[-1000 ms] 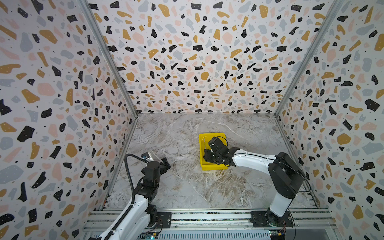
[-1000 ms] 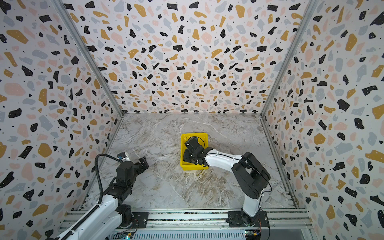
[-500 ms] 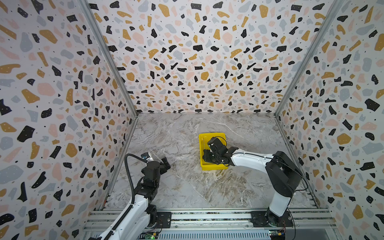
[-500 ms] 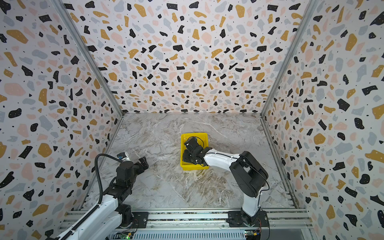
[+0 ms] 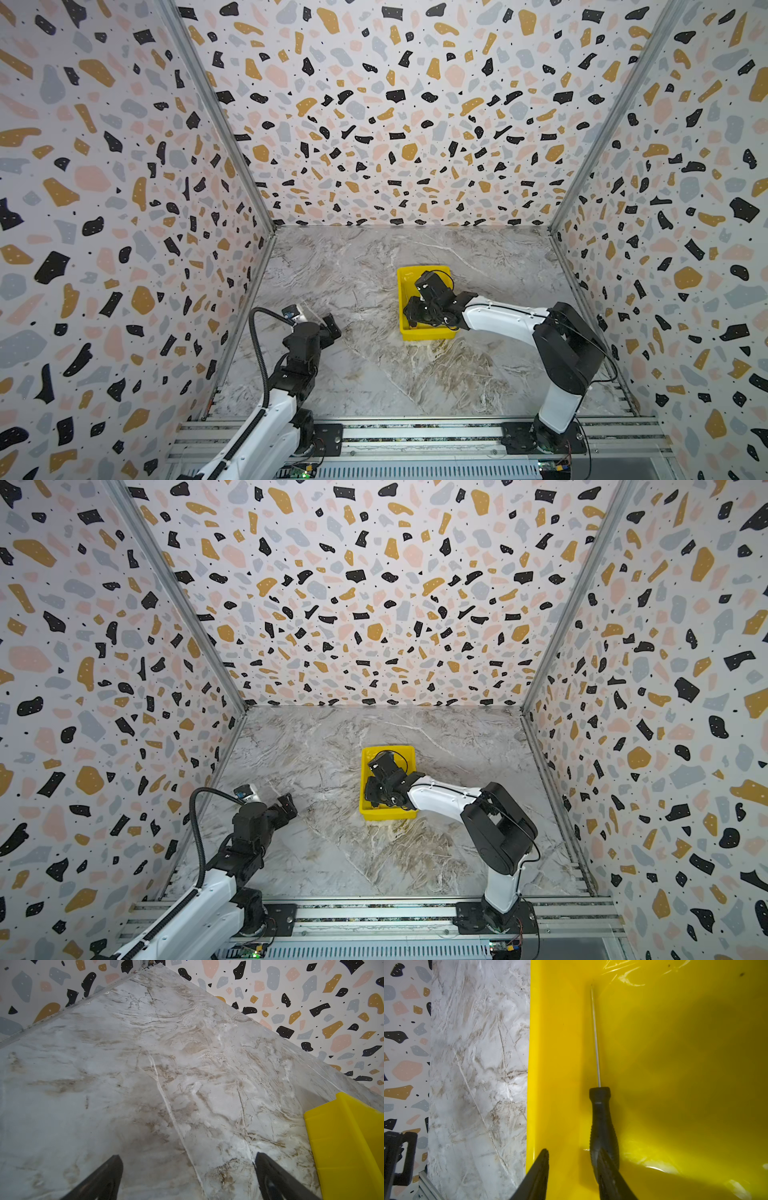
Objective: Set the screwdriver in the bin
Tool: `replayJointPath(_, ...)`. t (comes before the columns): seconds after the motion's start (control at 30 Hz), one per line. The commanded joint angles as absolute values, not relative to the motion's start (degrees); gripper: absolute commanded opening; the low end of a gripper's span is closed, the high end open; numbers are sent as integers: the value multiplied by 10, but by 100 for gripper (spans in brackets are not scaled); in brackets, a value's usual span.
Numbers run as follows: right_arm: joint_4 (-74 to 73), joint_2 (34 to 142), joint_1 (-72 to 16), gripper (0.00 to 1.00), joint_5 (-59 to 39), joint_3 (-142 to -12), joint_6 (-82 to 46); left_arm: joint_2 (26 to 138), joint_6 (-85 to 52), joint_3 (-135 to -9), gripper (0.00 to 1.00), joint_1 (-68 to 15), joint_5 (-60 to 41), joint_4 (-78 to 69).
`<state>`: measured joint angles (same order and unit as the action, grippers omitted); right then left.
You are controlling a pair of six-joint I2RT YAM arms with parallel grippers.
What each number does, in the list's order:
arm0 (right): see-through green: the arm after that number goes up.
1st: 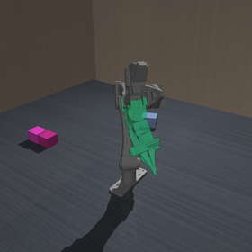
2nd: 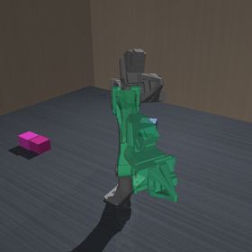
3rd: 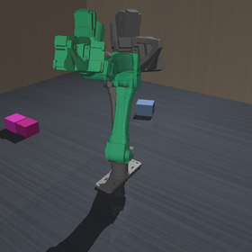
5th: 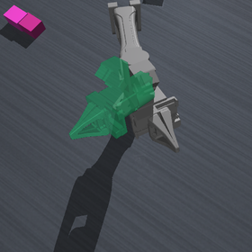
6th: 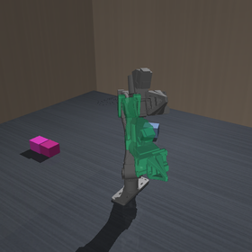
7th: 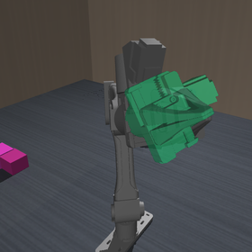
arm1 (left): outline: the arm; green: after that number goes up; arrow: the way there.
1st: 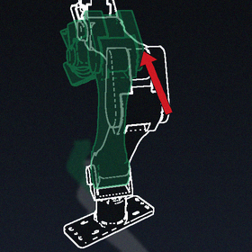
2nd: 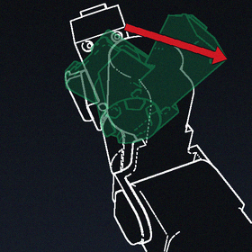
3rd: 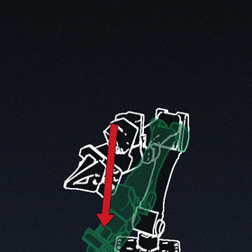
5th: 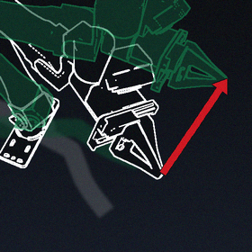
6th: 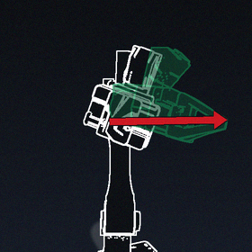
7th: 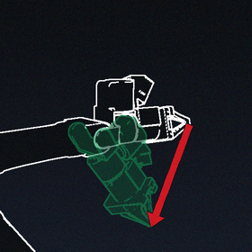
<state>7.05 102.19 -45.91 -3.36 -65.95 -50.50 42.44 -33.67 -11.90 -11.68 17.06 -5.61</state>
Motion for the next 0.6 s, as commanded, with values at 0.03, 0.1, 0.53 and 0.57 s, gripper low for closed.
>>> replayJointPath(0.03,107,955,-441,41,-7,-681,-477,426,-336,-127,100,-117,181,-68)
replayJointPath(0.1,118,925,-427,41,5,-677,-460,430,-337,-128,100,-117,179,-69)
replayJointPath(0.53,92,646,-191,53,57,-465,-360,446,-341,-131,100,-118,172,-74)
replayJointPath(0.57,82,639,-178,54,47,-453,-355,446,-341,-131,100,-117,172,-74)
